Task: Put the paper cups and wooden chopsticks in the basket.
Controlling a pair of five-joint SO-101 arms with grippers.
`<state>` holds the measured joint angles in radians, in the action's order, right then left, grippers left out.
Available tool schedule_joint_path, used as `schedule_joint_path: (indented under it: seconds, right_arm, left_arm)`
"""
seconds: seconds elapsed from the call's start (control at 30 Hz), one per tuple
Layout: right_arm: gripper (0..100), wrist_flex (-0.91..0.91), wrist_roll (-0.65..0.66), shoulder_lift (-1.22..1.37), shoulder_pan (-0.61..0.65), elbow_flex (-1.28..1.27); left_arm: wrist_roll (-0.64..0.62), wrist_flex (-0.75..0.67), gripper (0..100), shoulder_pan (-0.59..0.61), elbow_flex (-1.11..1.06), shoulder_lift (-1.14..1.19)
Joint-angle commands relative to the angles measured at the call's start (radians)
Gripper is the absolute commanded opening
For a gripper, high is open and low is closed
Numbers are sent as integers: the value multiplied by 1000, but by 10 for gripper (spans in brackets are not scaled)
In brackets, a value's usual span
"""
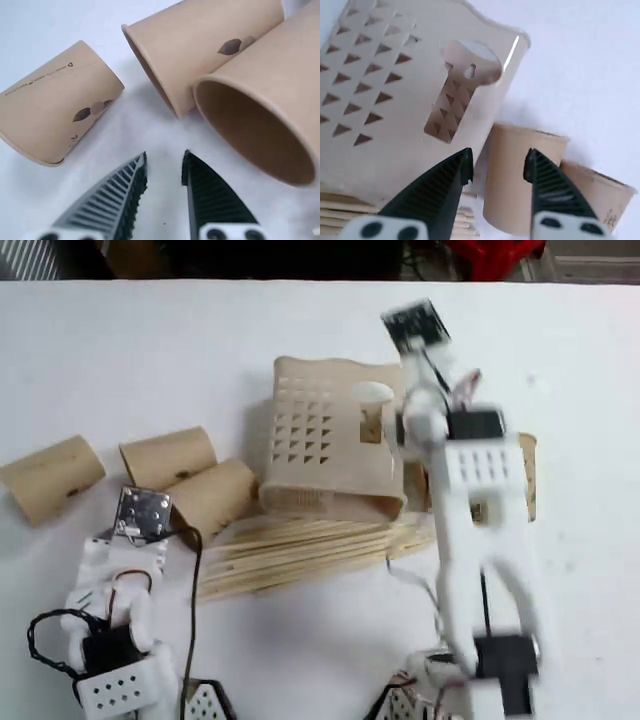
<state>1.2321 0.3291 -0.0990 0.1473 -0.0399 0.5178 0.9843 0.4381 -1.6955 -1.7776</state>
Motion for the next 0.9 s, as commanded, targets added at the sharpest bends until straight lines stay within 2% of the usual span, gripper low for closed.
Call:
schedule_joint_path:
  seconds: [0.0,0.2,0.4,0.77,0.87]
  right_arm:
    - [190,56,-12,206,15,305]
    - [192,154,-14,503,21,638]
    - [279,222,-14,716,31,882]
    - [279,216,-12,1001,21,1198]
    - [238,217,-6,1066,21,1255]
  left_arm:
    - [9,17,136,5,0,12]
    - [9,17,136,7,0,12]
    - [9,17,136,7,-2,12]
    - [9,31,136,7,-2,12]
    - [9,31,136,7,-2,12]
